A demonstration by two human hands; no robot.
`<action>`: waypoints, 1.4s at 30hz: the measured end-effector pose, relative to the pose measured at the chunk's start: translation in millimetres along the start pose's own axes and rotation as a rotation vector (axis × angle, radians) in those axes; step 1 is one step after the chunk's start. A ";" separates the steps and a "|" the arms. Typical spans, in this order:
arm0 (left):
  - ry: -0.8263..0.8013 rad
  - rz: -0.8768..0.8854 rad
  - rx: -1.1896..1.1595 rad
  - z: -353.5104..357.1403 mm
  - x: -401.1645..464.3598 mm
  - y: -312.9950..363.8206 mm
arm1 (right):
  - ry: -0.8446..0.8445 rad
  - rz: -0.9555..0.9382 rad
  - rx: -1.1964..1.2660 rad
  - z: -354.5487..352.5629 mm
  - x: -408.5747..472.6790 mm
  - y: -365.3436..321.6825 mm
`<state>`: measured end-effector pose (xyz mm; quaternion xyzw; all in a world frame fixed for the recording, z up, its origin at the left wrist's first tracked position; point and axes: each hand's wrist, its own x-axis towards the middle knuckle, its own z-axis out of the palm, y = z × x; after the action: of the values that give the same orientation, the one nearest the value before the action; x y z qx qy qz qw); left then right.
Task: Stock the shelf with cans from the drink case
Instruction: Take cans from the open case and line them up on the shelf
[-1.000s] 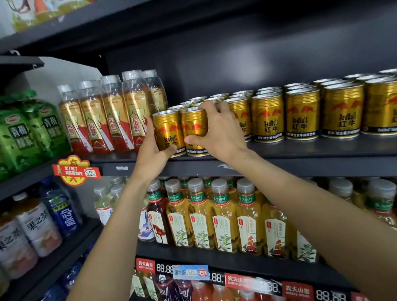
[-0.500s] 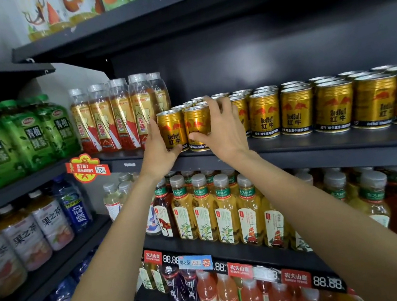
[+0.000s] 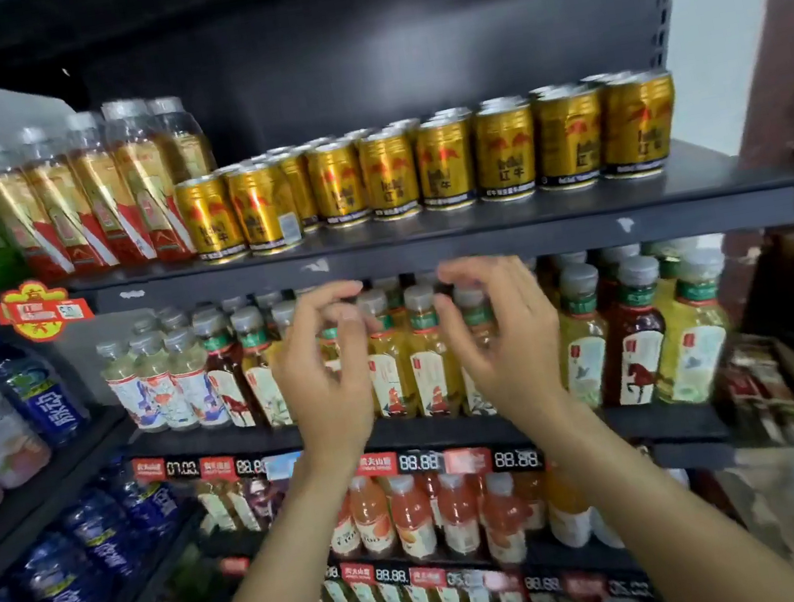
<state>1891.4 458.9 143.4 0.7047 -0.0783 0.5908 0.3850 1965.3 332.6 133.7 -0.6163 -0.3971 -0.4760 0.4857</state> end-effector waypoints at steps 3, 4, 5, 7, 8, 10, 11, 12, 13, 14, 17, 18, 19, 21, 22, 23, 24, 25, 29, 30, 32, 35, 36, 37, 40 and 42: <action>-0.241 -0.111 -0.063 30.7 -49.2 20.9 | -0.147 0.196 0.031 -67.3 -51.4 15.8; -0.347 -0.175 -0.074 41.7 -66.8 26.3 | -0.207 0.285 0.044 -91.2 -68.7 22.4; -0.448 -0.242 -0.077 53.3 -85.1 30.8 | -0.266 0.368 0.044 -115.4 -85.5 29.4; -0.629 -0.369 -0.081 78.2 -121.7 38.6 | -0.397 0.499 -0.001 -163.7 -116.1 43.5; -0.713 -0.428 -0.095 92.3 -139.7 44.0 | -0.465 0.555 -0.030 -188.2 -130.9 52.1; -0.851 -0.493 -0.098 122.2 -175.2 53.2 | -0.579 0.669 -0.066 -234.9 -157.7 69.4; -0.913 -0.513 -0.090 138.6 -193.3 57.9 | -0.627 0.731 -0.080 -257.8 -170.0 79.0; -0.967 -0.547 -0.097 159.3 -214.4 66.3 | -0.674 0.784 -0.109 -285.0 -182.7 90.3; -0.992 -0.569 -0.107 171.4 -230.1 70.0 | -0.716 0.820 -0.138 -301.9 -193.5 98.7; -1.006 -0.577 -0.122 184.4 -246.0 74.5 | -0.750 0.856 -0.165 -319.0 -203.8 107.5; -1.057 -0.583 -0.111 240.7 -302.2 95.8 | -0.802 0.971 -0.244 -382.5 -235.6 143.9; -1.072 -0.577 -0.099 257.6 -318.6 102.1 | -0.807 1.001 -0.281 -400.5 -244.5 155.1; -1.089 -0.570 -0.071 274.3 -334.6 106.7 | -0.802 1.027 -0.312 -417.4 -253.2 165.9; -1.125 -0.554 0.031 305.3 -364.3 112.7 | -0.808 1.081 -0.368 -447.1 -269.8 187.7; -1.149 -0.522 0.106 319.9 -378.7 113.7 | -0.824 1.106 -0.403 -459.7 -277.7 197.2; -1.176 -0.474 0.179 334.1 -392.6 113.1 | -0.855 1.126 -0.438 -471.4 -288.0 207.7; -1.217 -0.427 0.240 347.5 -405.7 113.2 | -0.911 1.139 -0.476 -482.0 -298.4 217.9; -1.273 -0.400 0.286 359.5 -417.9 114.1 | -0.989 1.138 -0.516 -491.1 -309.5 227.3; -1.608 -0.259 0.259 391.2 -457.9 129.0 | -1.286 1.013 -0.548 -509.3 -345.6 255.0; -1.676 -0.205 0.257 396.3 -465.8 133.5 | -1.323 0.986 -0.532 -510.2 -351.9 260.1; -1.739 -0.176 0.286 404.9 -479.5 141.2 | -1.367 0.955 -0.567 -508.6 -359.1 267.4; -1.753 -0.189 0.453 416.8 -498.5 148.5 | -1.440 0.891 -0.737 -502.9 -364.4 276.1; -1.764 -0.191 0.514 420.5 -502.6 150.4 | -1.482 0.862 -0.781 -500.2 -364.7 278.2; -1.790 -0.215 0.569 423.7 -506.2 151.4 | -1.527 0.834 -0.812 -497.4 -364.5 279.6; -1.869 -0.314 0.665 431.4 -509.0 151.6 | -1.593 0.782 -0.861 -490.0 -364.0 279.7; -1.895 -0.289 0.683 434.1 -506.7 151.0 | -1.581 0.817 -0.872 -487.8 -366.1 280.9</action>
<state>1994.5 -95.8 -243.5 0.9577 -0.0925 -0.2721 0.0104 2049.9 -213.6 -247.7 -0.9711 -0.1541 0.1716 -0.0615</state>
